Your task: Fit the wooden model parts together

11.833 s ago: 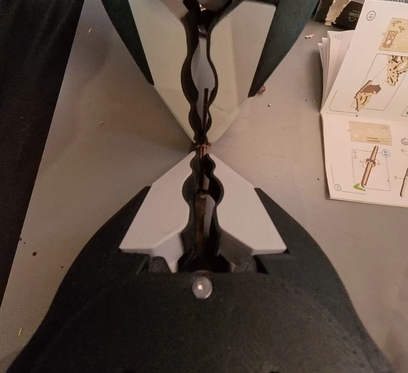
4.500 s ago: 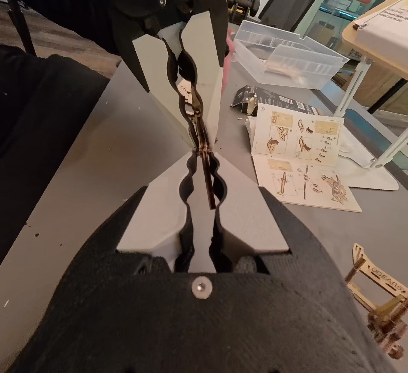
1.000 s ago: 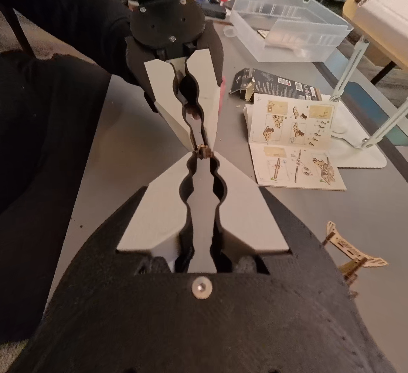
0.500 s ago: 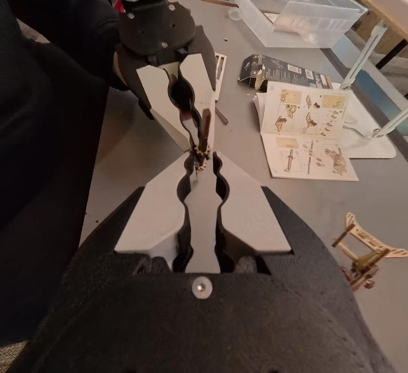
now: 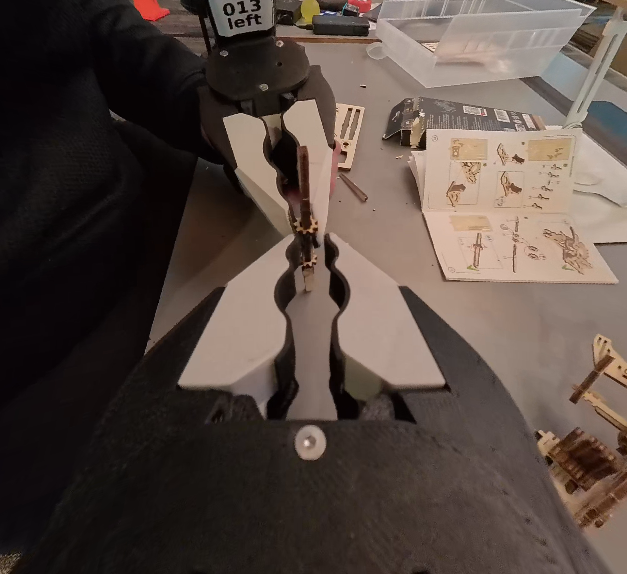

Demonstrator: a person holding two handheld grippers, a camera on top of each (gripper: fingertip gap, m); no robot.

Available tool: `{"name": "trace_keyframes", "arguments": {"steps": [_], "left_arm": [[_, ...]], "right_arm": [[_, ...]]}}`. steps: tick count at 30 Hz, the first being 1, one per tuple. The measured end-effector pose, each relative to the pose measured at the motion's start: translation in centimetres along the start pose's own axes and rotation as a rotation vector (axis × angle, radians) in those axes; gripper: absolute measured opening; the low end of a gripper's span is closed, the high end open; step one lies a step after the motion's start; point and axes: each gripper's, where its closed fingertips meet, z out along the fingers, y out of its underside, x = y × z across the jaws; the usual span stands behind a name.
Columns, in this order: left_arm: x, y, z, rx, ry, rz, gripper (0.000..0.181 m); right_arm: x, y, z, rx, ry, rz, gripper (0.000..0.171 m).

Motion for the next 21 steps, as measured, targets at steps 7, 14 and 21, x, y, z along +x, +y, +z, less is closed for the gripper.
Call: {"name": "trace_keyframes", "arguments": {"steps": [7, 14, 21], "left_arm": [[0.0, 0.0, 0.5, -0.040, -0.028, -0.001, 0.005], [0.3, 0.2, 0.9, -0.042, -0.060, -0.012, 0.006], [0.6, 0.2, 0.5, -0.016, -0.039, -0.001, 0.006]], "right_arm": [[0.1, -0.4, -0.7, 0.002, 0.030, 0.002, 0.019], [-0.3, -0.6, -0.2, 0.004, 0.009, 0.008, 0.005], [-0.3, -0.3, -1.2, 0.036, -0.031, 0.060, 0.010]]}}
